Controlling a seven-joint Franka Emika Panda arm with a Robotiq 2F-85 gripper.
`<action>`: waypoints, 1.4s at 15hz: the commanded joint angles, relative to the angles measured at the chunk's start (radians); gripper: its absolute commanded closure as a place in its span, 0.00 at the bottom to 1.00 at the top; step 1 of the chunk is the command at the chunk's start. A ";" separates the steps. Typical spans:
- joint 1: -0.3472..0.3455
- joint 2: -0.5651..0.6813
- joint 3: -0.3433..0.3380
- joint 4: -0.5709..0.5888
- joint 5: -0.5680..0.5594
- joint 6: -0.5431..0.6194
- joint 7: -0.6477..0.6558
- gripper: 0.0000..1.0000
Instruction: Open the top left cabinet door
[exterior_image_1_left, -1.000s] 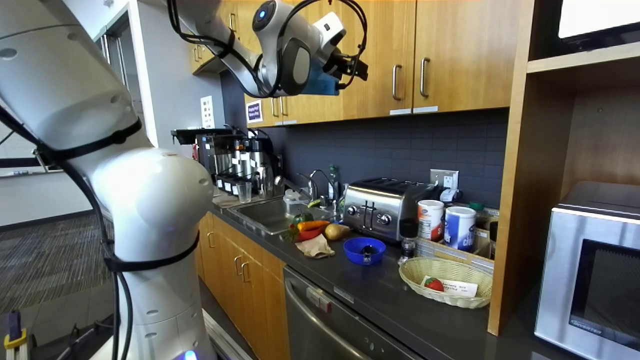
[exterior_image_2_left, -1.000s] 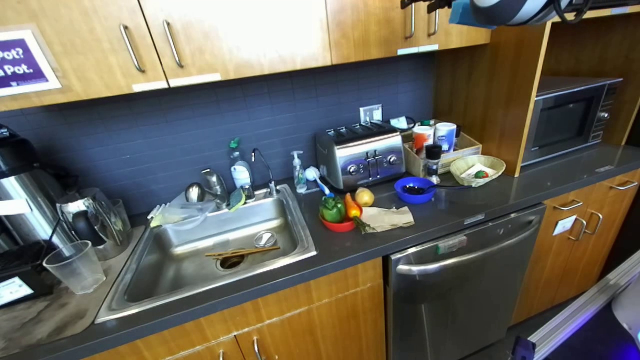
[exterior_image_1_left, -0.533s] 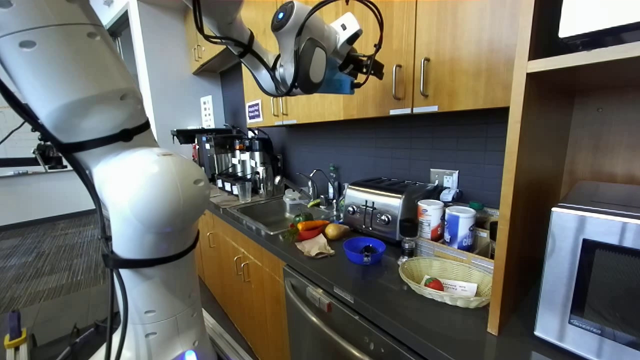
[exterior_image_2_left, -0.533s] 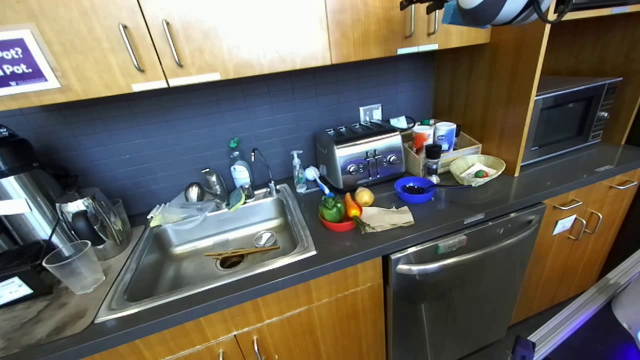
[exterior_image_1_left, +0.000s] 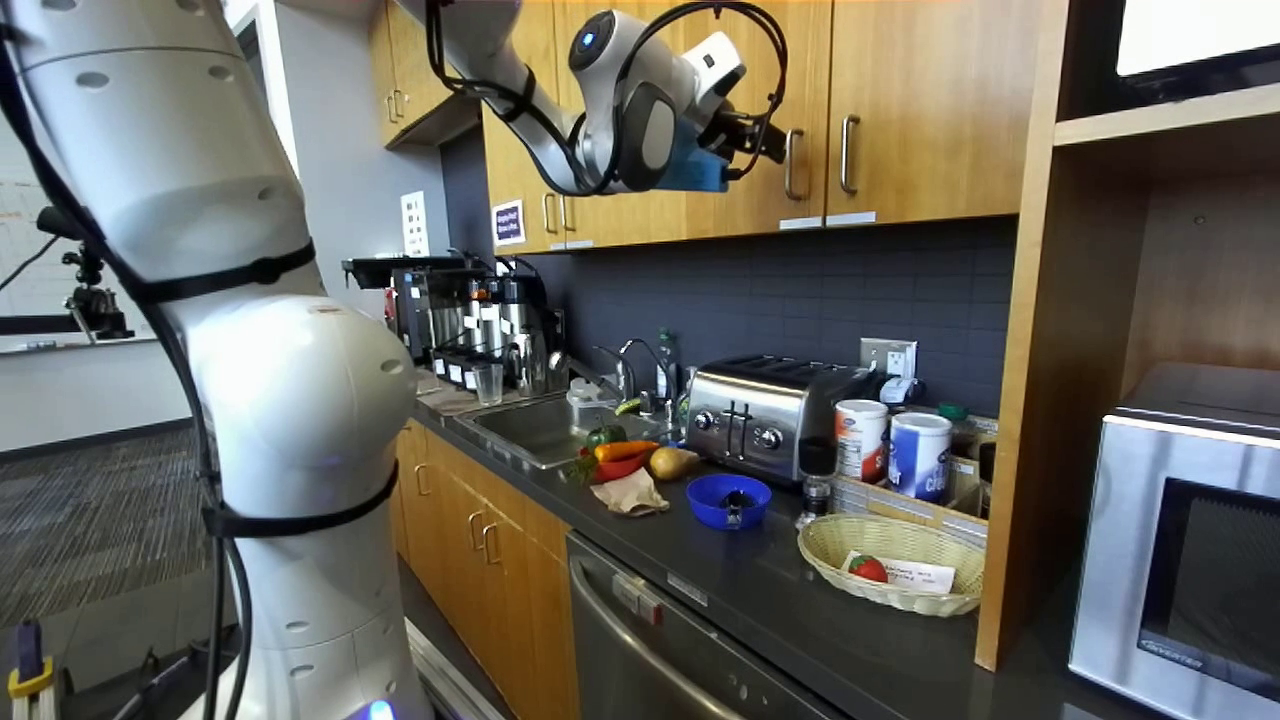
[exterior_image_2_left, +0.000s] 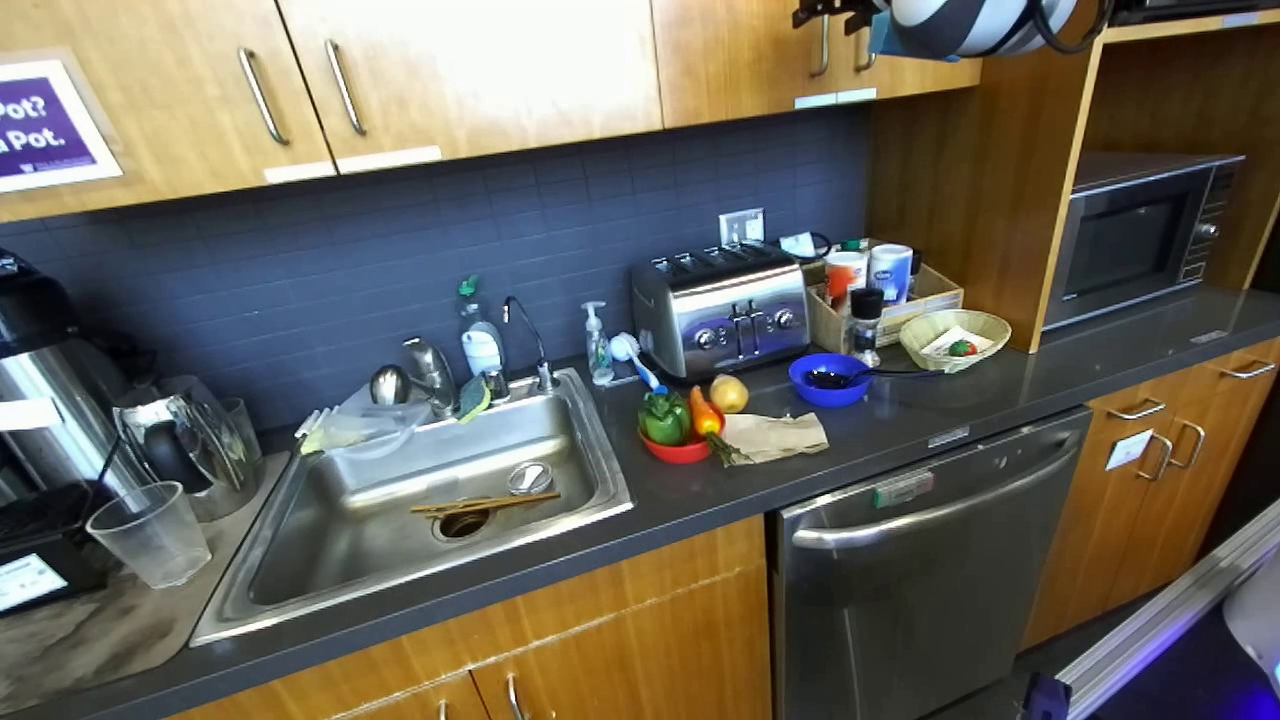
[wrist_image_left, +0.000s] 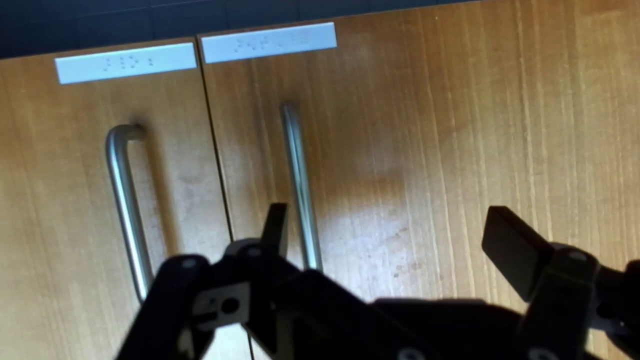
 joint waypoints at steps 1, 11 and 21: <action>-0.022 0.043 0.018 0.052 0.010 0.004 0.005 0.00; -0.019 0.101 0.000 0.111 0.001 0.004 0.011 0.00; 0.002 0.134 -0.041 0.150 0.000 0.001 0.014 0.00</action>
